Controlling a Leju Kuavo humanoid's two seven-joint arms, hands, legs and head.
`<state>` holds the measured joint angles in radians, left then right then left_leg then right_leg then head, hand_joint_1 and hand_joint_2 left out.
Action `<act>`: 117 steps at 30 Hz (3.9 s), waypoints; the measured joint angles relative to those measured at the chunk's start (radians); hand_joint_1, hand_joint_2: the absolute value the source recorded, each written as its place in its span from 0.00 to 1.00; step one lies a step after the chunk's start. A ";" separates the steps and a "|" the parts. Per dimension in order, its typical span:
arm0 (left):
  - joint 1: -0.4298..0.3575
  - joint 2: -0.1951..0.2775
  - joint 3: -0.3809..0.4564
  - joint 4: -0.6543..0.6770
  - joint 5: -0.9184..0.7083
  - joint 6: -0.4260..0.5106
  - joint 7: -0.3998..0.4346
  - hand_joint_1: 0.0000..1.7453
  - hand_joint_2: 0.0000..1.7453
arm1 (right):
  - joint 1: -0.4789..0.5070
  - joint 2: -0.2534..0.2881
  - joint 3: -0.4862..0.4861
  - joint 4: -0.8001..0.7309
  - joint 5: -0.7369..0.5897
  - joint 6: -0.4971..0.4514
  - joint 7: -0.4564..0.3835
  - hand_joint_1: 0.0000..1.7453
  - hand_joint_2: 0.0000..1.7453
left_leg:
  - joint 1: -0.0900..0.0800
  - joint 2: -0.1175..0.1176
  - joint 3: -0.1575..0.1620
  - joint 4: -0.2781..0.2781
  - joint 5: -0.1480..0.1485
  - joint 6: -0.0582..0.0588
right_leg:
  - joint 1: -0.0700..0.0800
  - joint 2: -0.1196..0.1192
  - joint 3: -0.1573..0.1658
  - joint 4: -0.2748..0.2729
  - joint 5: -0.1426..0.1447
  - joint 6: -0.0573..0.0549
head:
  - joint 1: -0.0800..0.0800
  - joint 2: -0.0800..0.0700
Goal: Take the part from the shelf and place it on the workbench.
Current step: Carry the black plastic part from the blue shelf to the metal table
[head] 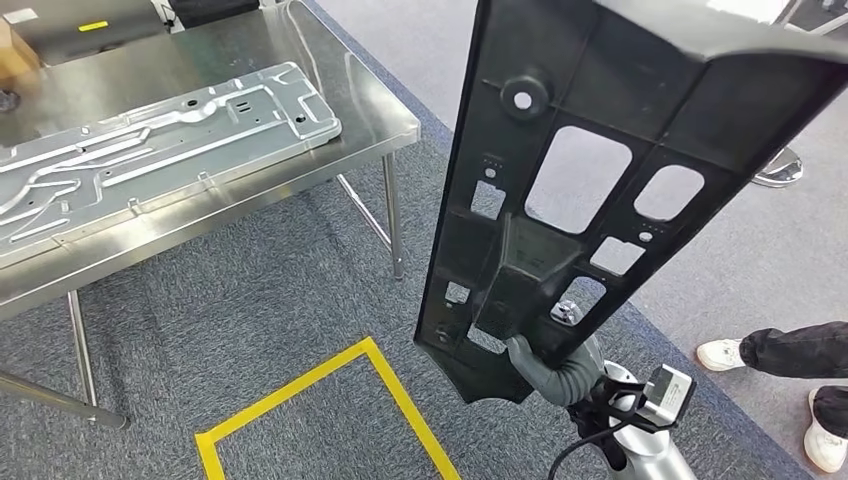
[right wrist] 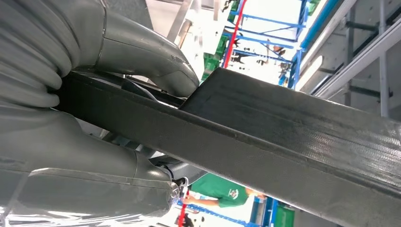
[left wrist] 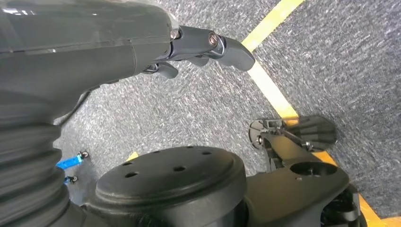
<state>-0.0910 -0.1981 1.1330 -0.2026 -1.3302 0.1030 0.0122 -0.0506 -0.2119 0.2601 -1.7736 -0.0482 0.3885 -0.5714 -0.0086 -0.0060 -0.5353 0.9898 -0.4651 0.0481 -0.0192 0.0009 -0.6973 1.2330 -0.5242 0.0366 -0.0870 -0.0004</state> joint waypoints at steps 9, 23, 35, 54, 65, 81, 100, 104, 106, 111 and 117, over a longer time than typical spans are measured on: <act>0.001 -0.002 0.000 0.000 -0.008 -0.003 0.019 0.00 1.00 | 0.091 -0.002 -0.008 -0.065 0.031 -0.022 -0.022 1.00 1.00 | 0.000 0.000 -0.021 0.084 -0.072 -0.045 | -0.003 -0.002 0.091 -0.206 0.076 -0.037 | 0.000 0.000; 0.005 0.001 -0.002 0.000 -0.013 -0.004 0.005 0.00 1.00 | 0.184 -0.010 -0.030 -0.127 0.033 -0.030 -0.047 1.00 1.00 | 0.009 -0.001 0.005 0.024 -0.030 -0.023 | -0.002 0.005 0.096 -0.200 0.068 -0.001 | 0.000 0.000; -0.001 -0.003 -0.004 0.000 -0.015 -0.002 -0.001 0.00 1.00 | 0.153 -0.018 -0.069 -0.138 0.022 -0.042 0.005 1.00 1.00 | -0.008 -0.031 0.006 0.024 -0.031 -0.010 | 0.006 0.042 0.104 -0.206 0.073 -0.017 | 0.000 0.000; 0.000 -0.003 -0.002 0.000 0.001 0.003 0.008 0.00 1.00 | 0.023 -0.005 -0.069 -0.070 0.002 0.001 0.032 1.00 1.00 | 0.000 0.046 -0.015 0.018 -0.007 -0.016 | 0.001 -0.086 0.134 -0.212 0.044 0.007 | 0.000 0.000; -0.002 -0.005 -0.002 0.001 0.002 0.003 -0.013 0.00 1.00 | 0.007 -0.004 -0.070 -0.053 -0.020 0.010 0.032 1.00 1.00 | -0.018 -0.006 0.002 0.018 -0.020 0.002 | 0.023 -0.005 0.086 -0.197 0.091 -0.033 | 0.000 0.000; -0.004 -0.002 -0.002 0.002 0.006 0.002 -0.014 0.00 1.00 | -0.004 -0.004 -0.069 -0.042 -0.034 0.015 0.032 1.00 1.00 | 0.015 0.000 -0.015 0.031 -0.013 -0.057 | 0.003 -0.006 0.116 -0.226 0.076 -0.017 | 0.000 0.000; -0.003 -0.004 0.002 0.002 0.014 0.005 -0.016 0.00 1.00 | -0.016 -0.004 -0.060 -0.021 -0.021 0.002 0.035 1.00 1.00 | 0.003 -0.059 -0.027 0.038 -0.019 -0.040 | 0.001 0.035 0.117 -0.238 0.082 -0.025 | 0.000 0.000; -0.007 -0.003 0.002 0.002 0.014 0.004 -0.021 0.00 1.00 | -0.016 -0.004 -0.059 -0.020 -0.022 -0.003 0.037 1.00 1.00 | 0.008 -0.012 -0.133 0.269 -0.132 -0.057 | -0.002 0.016 0.126 -0.247 0.081 -0.037 | 0.000 0.000; -0.011 -0.002 0.003 0.002 0.013 0.003 -0.023 0.00 1.00 | -0.015 -0.004 -0.059 -0.016 -0.022 -0.004 0.039 1.00 1.00 | 0.012 -0.009 -0.149 0.308 -0.126 -0.064 | -0.003 0.010 0.127 -0.244 0.078 -0.035 | 0.000 0.000; -0.006 -0.002 0.003 0.002 0.011 0.002 -0.020 0.00 1.00 | -0.016 -0.004 -0.058 -0.013 -0.024 -0.004 0.040 1.00 1.00 | 0.017 -0.002 -0.021 0.036 -0.005 -0.059 | 0.000 0.008 0.128 -0.227 0.065 -0.015 | 0.000 0.000; -0.003 -0.002 0.003 0.002 0.011 0.002 -0.020 0.00 1.00 | -0.018 -0.006 -0.060 -0.012 -0.029 -0.003 0.043 1.00 1.00 | 0.017 -0.001 -0.016 0.014 0.003 -0.020 | -0.004 0.004 0.081 -0.137 0.014 0.013 | 0.000 0.000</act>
<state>-0.0943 -0.1999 1.1357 -0.2010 -1.3195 0.1049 -0.0079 -0.0690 -0.2181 0.1996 -1.7859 -0.0774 0.3853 -0.5287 0.0086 -0.0072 -0.5518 1.0033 -0.4622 0.0280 -0.0231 0.0054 -0.6160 1.0963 -0.5105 0.0492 -0.0870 -0.0004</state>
